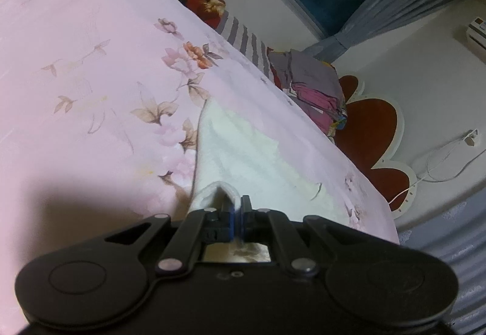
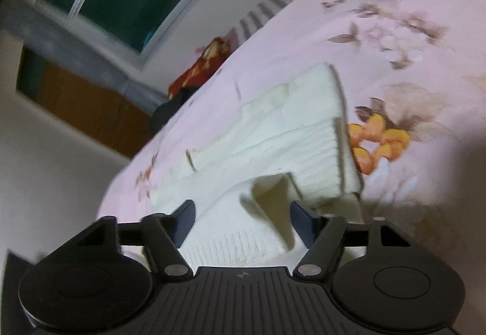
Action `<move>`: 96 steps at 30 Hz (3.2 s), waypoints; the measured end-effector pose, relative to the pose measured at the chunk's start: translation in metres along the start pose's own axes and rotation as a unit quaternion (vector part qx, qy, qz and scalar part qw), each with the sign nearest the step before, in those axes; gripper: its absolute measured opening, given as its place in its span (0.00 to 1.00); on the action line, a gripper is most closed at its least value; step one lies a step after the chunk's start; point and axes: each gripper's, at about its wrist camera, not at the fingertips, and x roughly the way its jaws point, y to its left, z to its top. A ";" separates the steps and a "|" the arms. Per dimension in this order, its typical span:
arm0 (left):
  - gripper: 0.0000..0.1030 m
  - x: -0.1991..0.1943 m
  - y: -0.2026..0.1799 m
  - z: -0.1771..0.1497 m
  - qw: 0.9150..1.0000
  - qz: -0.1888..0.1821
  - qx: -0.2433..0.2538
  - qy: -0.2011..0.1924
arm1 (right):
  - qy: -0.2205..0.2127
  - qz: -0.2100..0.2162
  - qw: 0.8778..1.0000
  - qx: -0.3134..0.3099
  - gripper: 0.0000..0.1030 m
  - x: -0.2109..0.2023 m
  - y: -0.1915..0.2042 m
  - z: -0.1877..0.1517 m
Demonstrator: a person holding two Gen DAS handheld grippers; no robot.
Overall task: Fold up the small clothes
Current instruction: 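Grasp the hem with both grippers and lift it toward the collar, then lay the hem over the strip and open both grippers, then press both open grippers over the folded sweater to flatten it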
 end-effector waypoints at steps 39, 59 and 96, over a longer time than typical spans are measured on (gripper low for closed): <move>0.41 0.135 -0.018 0.094 0.997 -0.029 0.041 0.050 | -0.103 0.002 0.974 0.203 0.87 0.035 -0.049 0.097; 0.28 0.126 -0.062 0.069 0.965 0.090 0.247 -0.013 | -0.060 -0.252 0.951 -0.169 0.38 0.068 0.023 0.060; 0.59 0.098 -0.096 -0.038 0.916 0.168 0.365 0.012 | -0.015 -0.244 0.935 -0.258 0.41 0.048 0.043 -0.035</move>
